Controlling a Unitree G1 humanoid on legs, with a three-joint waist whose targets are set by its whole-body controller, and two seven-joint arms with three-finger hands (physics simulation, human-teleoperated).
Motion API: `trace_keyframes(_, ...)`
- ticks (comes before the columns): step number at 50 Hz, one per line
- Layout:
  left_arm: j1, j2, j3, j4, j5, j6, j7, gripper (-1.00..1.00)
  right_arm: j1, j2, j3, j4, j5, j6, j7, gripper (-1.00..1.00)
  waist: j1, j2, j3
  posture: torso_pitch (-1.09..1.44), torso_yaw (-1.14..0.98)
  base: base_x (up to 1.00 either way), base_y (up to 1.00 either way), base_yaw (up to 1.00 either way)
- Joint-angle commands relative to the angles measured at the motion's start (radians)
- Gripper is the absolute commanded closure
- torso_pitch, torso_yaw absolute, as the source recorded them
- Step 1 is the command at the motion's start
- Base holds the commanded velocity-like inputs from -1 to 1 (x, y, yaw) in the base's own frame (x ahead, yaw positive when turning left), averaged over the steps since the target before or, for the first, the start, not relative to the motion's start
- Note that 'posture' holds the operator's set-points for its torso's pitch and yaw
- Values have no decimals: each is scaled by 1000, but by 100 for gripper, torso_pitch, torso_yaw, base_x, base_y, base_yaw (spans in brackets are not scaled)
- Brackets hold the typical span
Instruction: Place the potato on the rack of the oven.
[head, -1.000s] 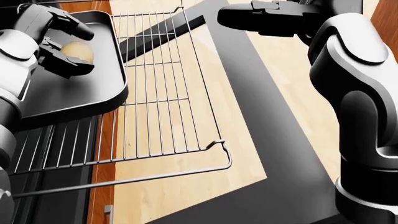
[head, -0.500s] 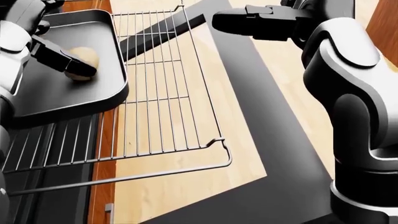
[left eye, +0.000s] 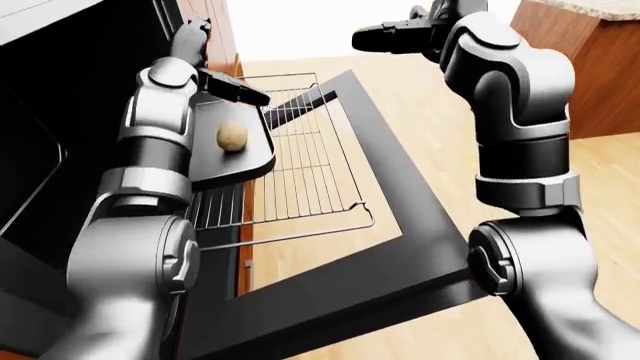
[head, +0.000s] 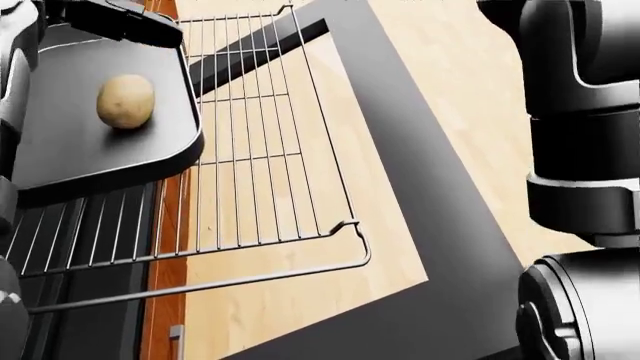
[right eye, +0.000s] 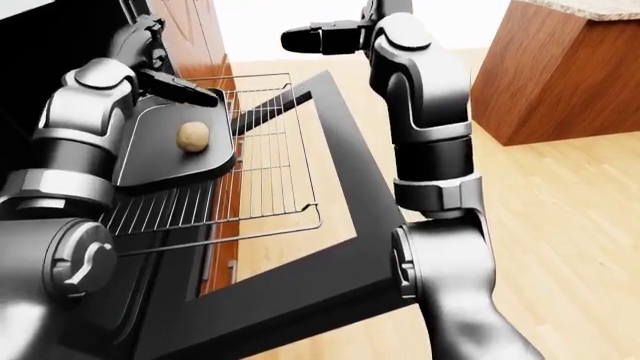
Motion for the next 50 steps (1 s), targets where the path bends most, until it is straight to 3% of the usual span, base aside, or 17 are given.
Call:
trace_keyframes(1, -45, 9, 3, -60, -38, 10, 24, -100, -77, -13, -14, -9, -18, -27, 8, -100, -1, 4, -33, 0, 0, 0, 0, 0)
trace_keyframes(8, -78, 1, 27, -146, -139, 56, 105, -100, -181, -23, -9, 82, -53, -32, 37, -100, -1, 7, -28, 0, 0, 0, 0, 0)
trace_keyframes(15, -66, -8, 3, -249, -188, 22, 171, -100, -220, -20, -14, 106, -66, -63, 57, -100, -2, 7, -21, 0, 0, 0, 0, 0)
trace_keyframes(23, -50, -26, -5, -337, -237, 1, 211, -100, -192, -28, 5, 29, -116, -64, 77, -100, -1, 7, -16, 0, 0, 0, 0, 0)
trace_keyframes(29, -3, -38, 2, -416, -280, -78, 245, -100, -100, -25, 14, -153, -167, -47, 104, -100, 1, 4, -13, 0, 0, 0, 0, 0)
trace_keyframes(37, 79, -41, -11, -574, -324, -137, 226, -100, -72, -24, 4, -204, -213, -113, 124, -100, -1, 7, -12, 0, 0, 0, 0, 0)
trace_keyframes(50, 75, -34, 0, -640, -355, -170, 229, -100, -86, -35, -7, -226, -242, -226, 147, -100, -3, 9, -6, 0, 0, 0, 0, 0)
